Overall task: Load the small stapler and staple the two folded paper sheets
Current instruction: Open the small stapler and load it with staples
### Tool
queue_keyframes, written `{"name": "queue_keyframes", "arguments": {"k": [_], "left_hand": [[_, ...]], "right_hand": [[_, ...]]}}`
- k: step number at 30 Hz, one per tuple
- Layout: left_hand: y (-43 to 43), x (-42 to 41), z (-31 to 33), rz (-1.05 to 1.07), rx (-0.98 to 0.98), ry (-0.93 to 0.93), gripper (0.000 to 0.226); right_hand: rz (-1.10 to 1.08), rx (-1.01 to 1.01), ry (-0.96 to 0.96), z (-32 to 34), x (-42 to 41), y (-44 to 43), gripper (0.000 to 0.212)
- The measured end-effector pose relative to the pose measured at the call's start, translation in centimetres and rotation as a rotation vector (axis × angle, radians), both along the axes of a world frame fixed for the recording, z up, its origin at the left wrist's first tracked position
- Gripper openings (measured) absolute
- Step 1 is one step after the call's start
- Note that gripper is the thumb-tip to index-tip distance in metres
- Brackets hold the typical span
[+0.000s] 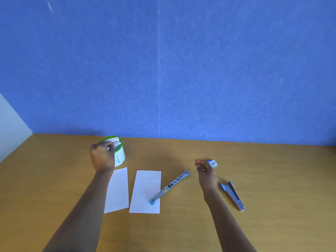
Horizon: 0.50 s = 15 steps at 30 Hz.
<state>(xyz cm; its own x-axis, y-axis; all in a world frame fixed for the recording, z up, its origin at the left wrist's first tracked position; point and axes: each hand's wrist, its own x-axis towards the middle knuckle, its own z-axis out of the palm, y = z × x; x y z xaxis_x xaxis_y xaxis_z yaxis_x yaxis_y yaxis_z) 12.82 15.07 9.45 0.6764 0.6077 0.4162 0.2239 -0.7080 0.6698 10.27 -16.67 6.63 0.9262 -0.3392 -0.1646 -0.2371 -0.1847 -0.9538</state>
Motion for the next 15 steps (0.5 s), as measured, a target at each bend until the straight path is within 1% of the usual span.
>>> {"name": "queue_keyframes", "arguments": {"k": [4,9,11,15], "left_hand": [[0.2,0.0,-0.3,-0.003,0.043,-0.015,0.011],[-0.2,-0.3,-0.1,0.014,0.032,-0.038,0.014],[-0.4,-0.3,-0.1,0.002,0.039,-0.059,0.014],[-1.8,-0.4,0.0,-0.052,0.033,-0.123,0.012]], "right_hand": [[-0.009,-0.019,0.001,0.1,0.5,-0.2,0.021],[-0.017,-0.089,-0.012,0.2,1.1,-0.6,0.025],[-0.026,-0.192,-0.031,0.2,1.5,-1.0,0.024],[0.026,-0.509,-0.05,-0.1,2.4,-2.4,0.028]]}}
